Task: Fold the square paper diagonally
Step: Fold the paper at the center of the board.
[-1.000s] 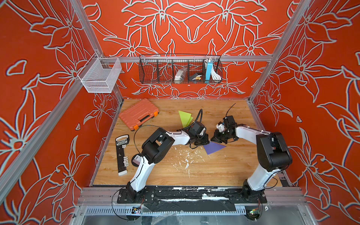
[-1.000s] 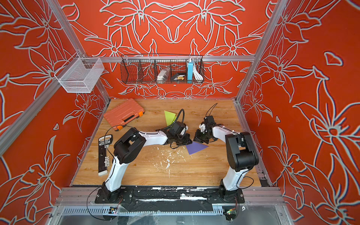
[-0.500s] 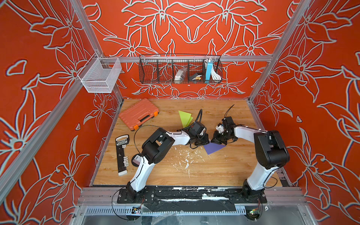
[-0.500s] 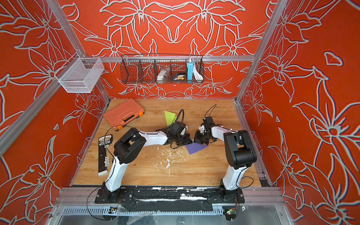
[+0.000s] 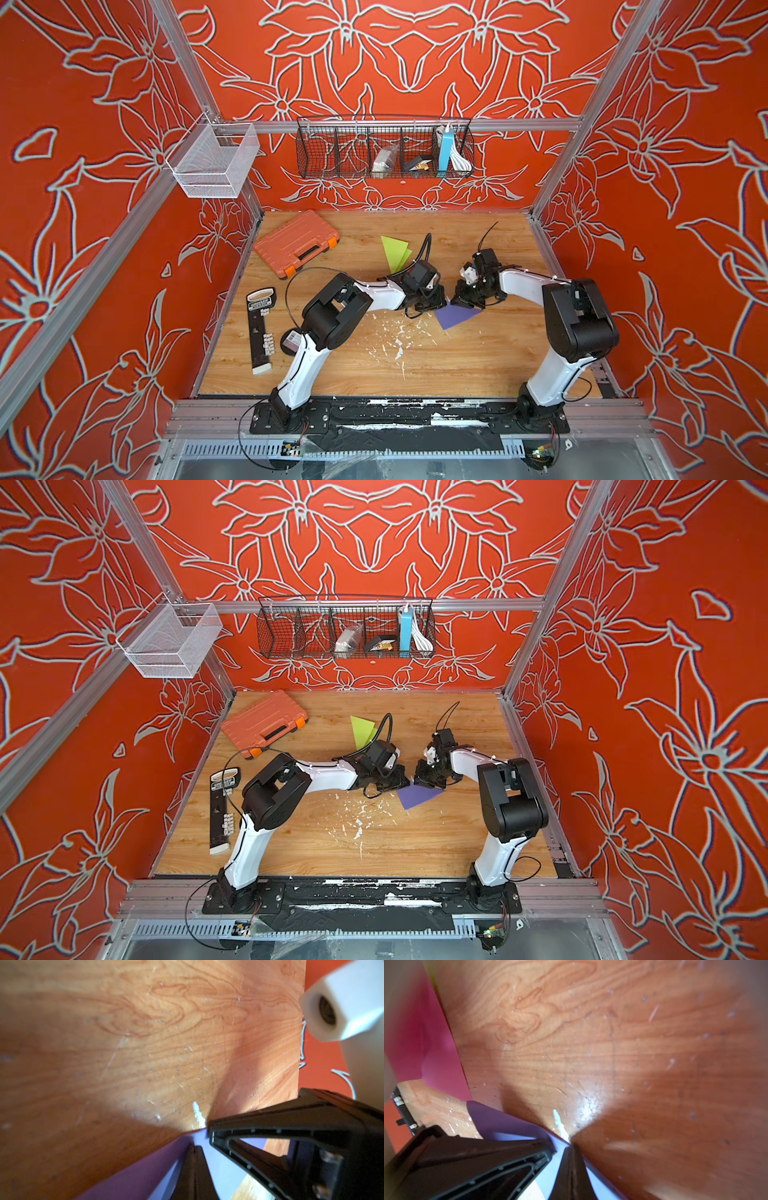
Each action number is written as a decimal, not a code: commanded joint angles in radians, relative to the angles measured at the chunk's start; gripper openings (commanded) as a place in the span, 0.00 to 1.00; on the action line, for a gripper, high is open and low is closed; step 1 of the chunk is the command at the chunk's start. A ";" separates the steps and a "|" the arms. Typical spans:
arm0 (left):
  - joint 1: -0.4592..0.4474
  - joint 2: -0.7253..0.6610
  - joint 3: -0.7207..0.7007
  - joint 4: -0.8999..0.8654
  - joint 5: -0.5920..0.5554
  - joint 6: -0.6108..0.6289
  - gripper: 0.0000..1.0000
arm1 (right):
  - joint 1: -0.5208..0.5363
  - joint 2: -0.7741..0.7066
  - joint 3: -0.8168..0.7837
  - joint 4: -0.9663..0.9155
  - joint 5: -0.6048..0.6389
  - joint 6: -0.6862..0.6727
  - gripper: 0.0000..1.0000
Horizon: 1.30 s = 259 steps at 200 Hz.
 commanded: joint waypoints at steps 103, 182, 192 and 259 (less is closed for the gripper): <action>0.045 -0.027 -0.085 -0.073 -0.036 0.023 0.00 | -0.070 -0.085 -0.091 -0.155 0.141 -0.082 0.00; 0.052 -0.033 -0.093 -0.080 -0.034 0.040 0.00 | -0.123 -0.125 -0.079 -0.207 0.195 -0.109 0.00; 0.053 -0.032 -0.094 -0.080 -0.032 0.041 0.00 | -0.129 -0.121 -0.076 -0.209 0.196 -0.114 0.00; 0.055 -0.028 -0.093 -0.091 -0.030 0.052 0.00 | -0.177 -0.120 -0.062 -0.232 0.204 -0.152 0.00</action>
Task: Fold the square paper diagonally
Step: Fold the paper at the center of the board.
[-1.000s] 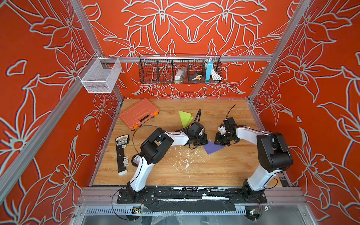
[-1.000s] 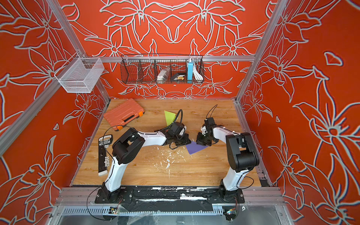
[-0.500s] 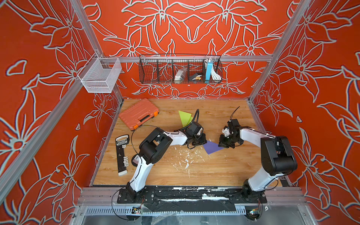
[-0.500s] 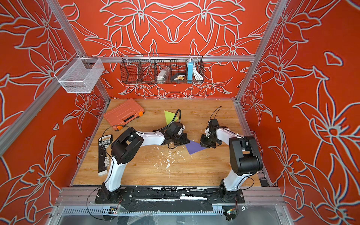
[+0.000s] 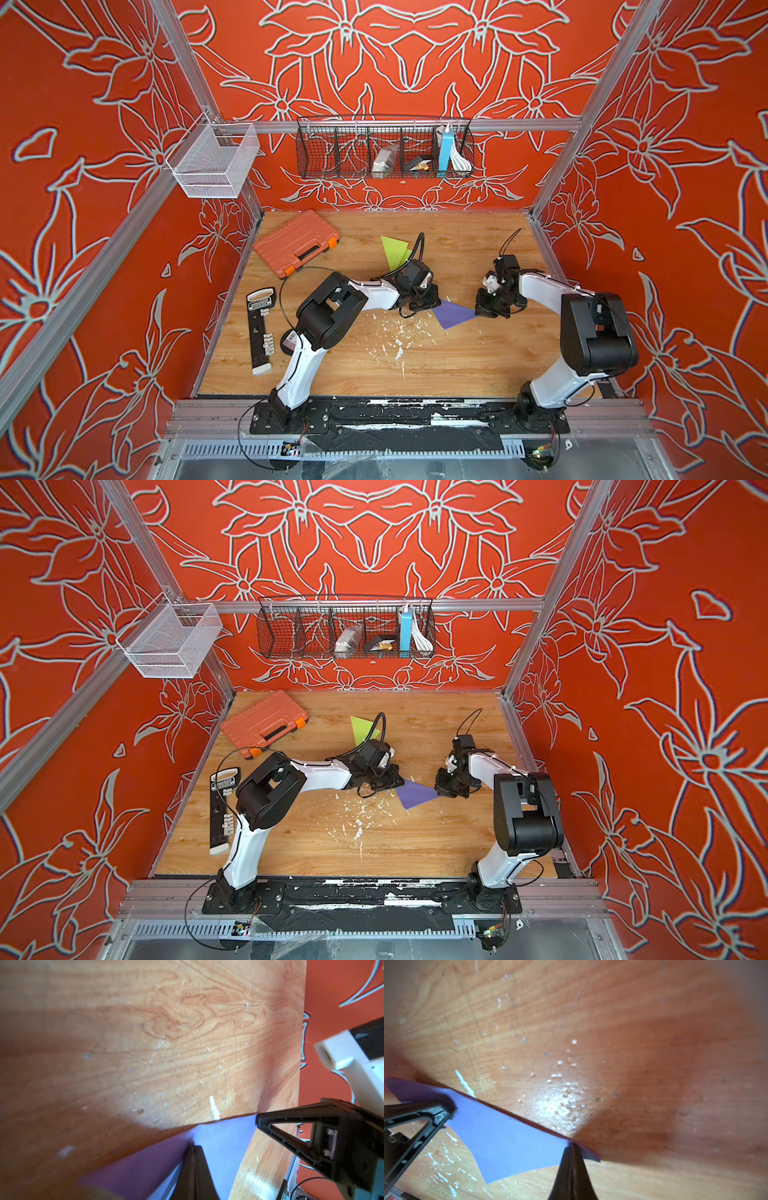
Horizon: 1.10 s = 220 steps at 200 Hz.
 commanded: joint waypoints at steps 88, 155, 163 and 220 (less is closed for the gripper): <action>0.020 0.005 -0.028 -0.125 -0.040 0.040 0.00 | -0.067 -0.089 0.010 -0.045 -0.011 -0.034 0.00; -0.005 0.008 0.008 -0.154 -0.051 0.049 0.00 | -0.013 -0.184 0.058 -0.036 -0.204 0.010 0.00; -0.011 0.009 0.015 -0.157 -0.055 0.046 0.00 | 0.003 -0.168 0.057 -0.024 -0.207 0.020 0.00; -0.051 0.017 0.054 -0.158 -0.075 0.000 0.00 | 0.090 -0.039 0.035 0.049 -0.164 0.062 0.00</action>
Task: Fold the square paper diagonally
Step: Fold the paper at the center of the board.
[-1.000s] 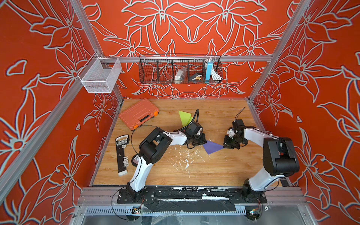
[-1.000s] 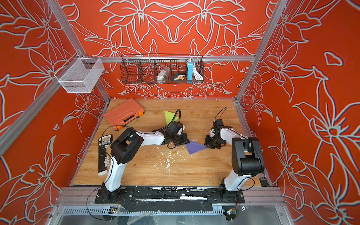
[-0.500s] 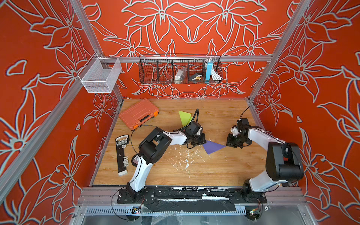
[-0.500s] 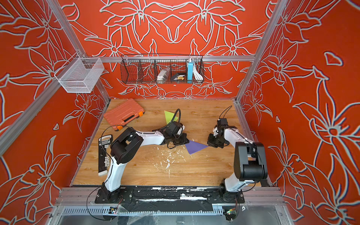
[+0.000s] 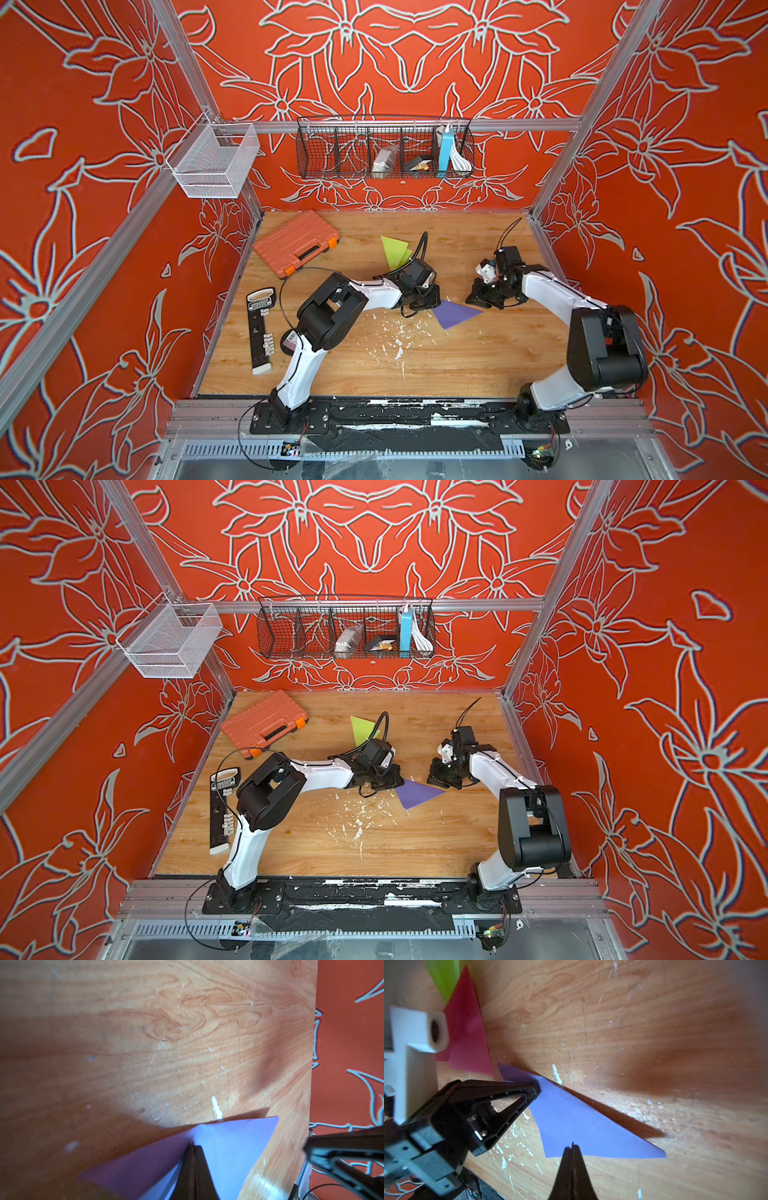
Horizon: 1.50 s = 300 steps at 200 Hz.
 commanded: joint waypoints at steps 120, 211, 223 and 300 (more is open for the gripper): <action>-0.052 0.054 0.067 -0.110 -0.041 -0.029 0.00 | 0.035 0.057 -0.081 0.061 0.016 0.001 0.00; -0.054 0.021 0.025 -0.119 -0.040 -0.008 0.00 | 0.036 0.094 -0.089 0.057 0.108 0.007 0.00; -0.054 0.011 0.008 -0.120 -0.042 -0.003 0.00 | 0.030 0.101 -0.076 0.049 0.113 0.003 0.00; -0.054 -0.012 0.042 -0.097 0.044 0.047 0.00 | 0.027 0.107 -0.016 -0.012 0.121 -0.093 0.00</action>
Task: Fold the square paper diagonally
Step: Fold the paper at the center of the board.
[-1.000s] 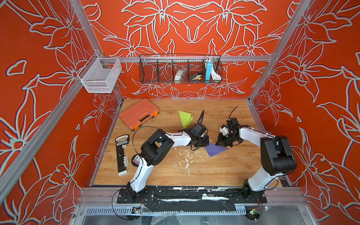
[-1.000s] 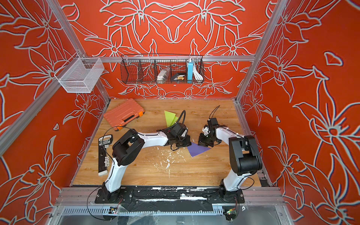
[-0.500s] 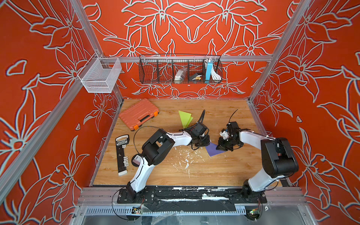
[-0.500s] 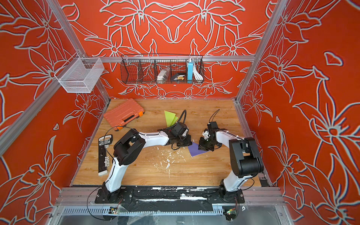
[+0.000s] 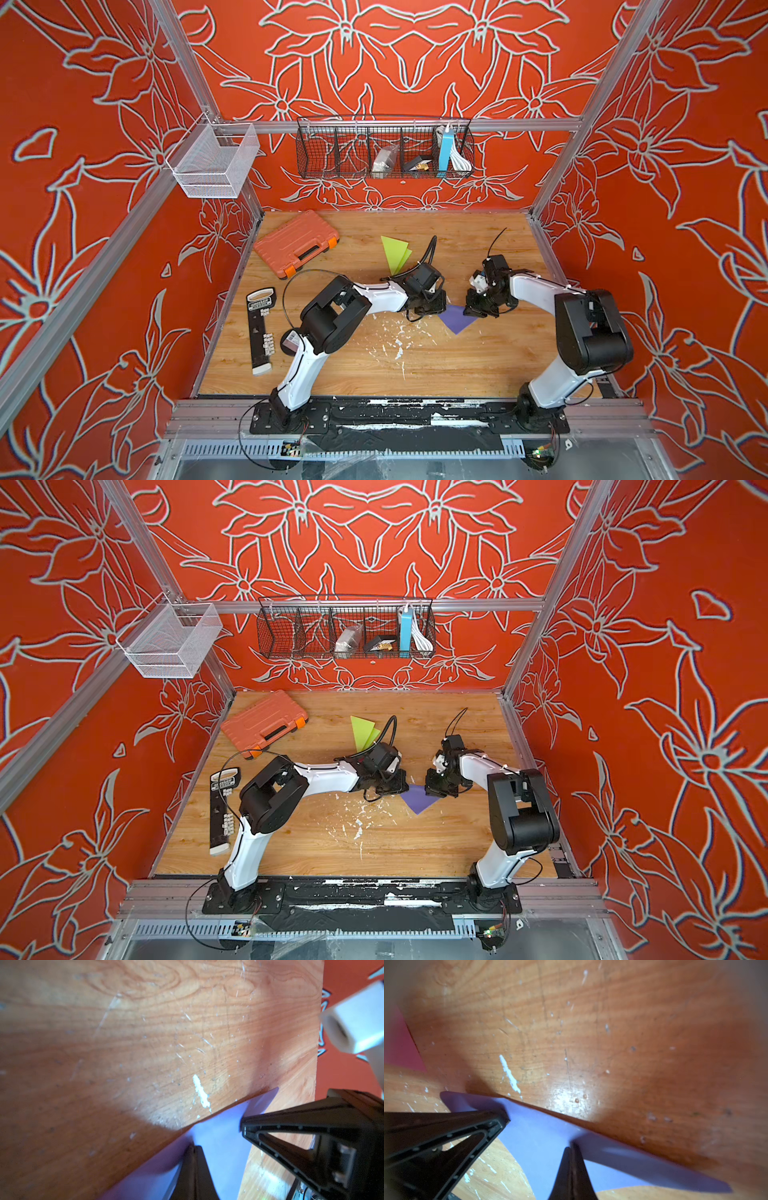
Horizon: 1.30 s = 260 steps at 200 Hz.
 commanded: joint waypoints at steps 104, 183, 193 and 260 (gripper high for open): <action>-0.022 0.034 0.182 -0.144 0.078 0.055 0.00 | 0.008 0.016 0.041 -0.056 0.022 -0.114 0.00; -0.022 0.091 0.210 -0.190 0.055 0.065 0.00 | 0.006 0.027 0.044 -0.055 0.022 -0.101 0.00; -0.023 0.095 0.214 -0.187 0.052 0.066 0.00 | 0.006 0.026 0.044 -0.054 0.024 -0.101 0.00; -0.019 0.108 0.204 -0.175 0.031 0.061 0.00 | 0.006 0.026 0.044 -0.058 0.028 -0.103 0.00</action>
